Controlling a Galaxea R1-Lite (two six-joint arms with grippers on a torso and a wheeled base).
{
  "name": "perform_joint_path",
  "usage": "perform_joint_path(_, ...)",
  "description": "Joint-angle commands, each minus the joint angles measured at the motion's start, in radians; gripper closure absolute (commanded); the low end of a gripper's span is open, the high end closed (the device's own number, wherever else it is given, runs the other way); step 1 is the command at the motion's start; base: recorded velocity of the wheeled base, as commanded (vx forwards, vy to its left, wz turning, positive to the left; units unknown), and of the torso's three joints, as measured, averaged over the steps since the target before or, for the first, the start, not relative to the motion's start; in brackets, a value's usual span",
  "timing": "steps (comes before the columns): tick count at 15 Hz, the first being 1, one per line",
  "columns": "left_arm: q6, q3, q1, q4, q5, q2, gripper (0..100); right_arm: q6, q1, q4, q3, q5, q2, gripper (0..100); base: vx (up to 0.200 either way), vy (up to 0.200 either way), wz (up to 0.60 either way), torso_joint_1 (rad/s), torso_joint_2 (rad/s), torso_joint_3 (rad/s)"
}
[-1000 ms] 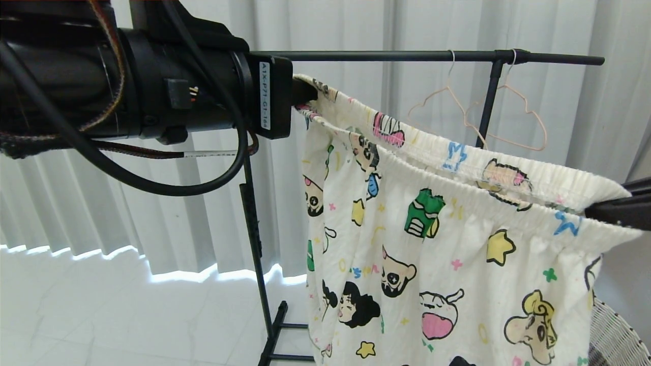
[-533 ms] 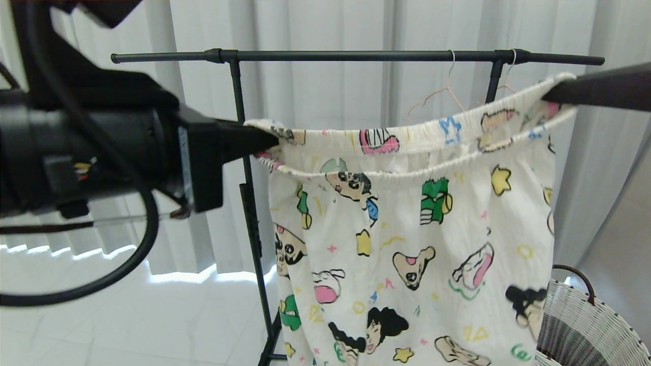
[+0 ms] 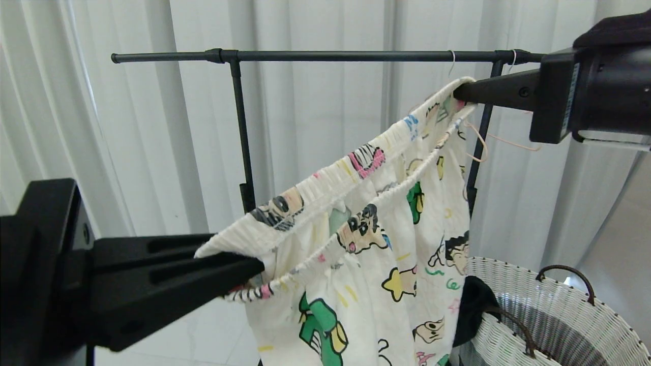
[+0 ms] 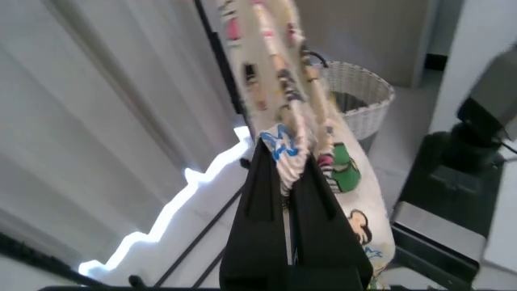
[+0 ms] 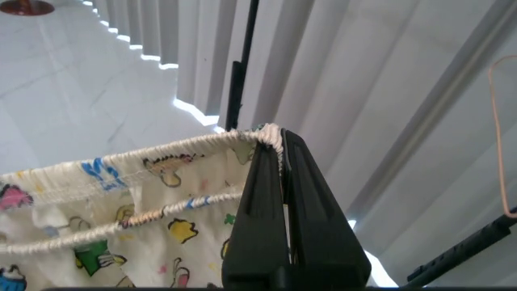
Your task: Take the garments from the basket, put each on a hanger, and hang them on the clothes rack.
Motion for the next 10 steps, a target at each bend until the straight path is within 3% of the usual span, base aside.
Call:
perform_joint_path(1, 0.0, 0.011, -0.054, 0.0, 0.007, -0.01, 100, -0.001, 0.005, 0.0, -0.001, -0.001, 0.026, 100, 0.0, 0.0, 0.0, 0.0, 0.0, 0.0)
perform_joint_path(10, -0.002, 0.011, -0.036, -0.001, 0.007, -0.009, 100, -0.001, 0.007, 0.012, 0.004, -0.005, 0.003, 100, 0.0, 0.0, 0.0, 0.0, 0.0, 0.0)
